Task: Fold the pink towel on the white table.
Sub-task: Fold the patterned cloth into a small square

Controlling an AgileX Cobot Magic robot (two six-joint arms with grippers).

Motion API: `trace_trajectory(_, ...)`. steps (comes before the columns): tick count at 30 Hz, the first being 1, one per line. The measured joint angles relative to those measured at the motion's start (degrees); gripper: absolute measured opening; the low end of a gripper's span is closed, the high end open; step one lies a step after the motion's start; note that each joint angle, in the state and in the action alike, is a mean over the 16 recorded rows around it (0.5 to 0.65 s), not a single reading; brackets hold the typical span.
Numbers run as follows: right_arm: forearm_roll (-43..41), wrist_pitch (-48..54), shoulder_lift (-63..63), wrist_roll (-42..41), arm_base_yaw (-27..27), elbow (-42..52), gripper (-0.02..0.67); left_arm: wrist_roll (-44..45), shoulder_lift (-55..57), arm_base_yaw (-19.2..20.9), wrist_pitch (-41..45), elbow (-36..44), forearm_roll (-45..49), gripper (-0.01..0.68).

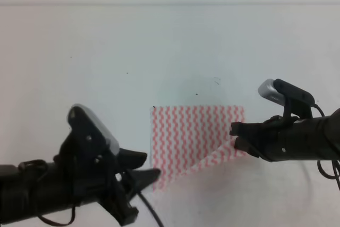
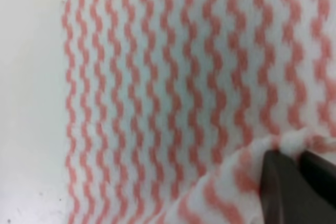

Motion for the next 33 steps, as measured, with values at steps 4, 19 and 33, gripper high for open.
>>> trace_trajectory(4, 0.0, -0.2, 0.0, 0.0, 0.0, 0.0, -0.017, 6.5, 3.1, 0.0, 2.4, -0.2, -1.3, 0.307)
trace_trajectory(19, -0.1, -0.4, -0.1, -0.1, 0.0, 0.0, -0.017, 21.3, 14.3, 0.0, 1.8, -4.0, -4.8, 0.397)
trace_trajectory(33, -0.1, 0.0, 1.6, -0.1, 0.0, -0.3, -0.017, 29.0, 20.0, 0.0, 0.3, -5.6, -5.4, 0.399)
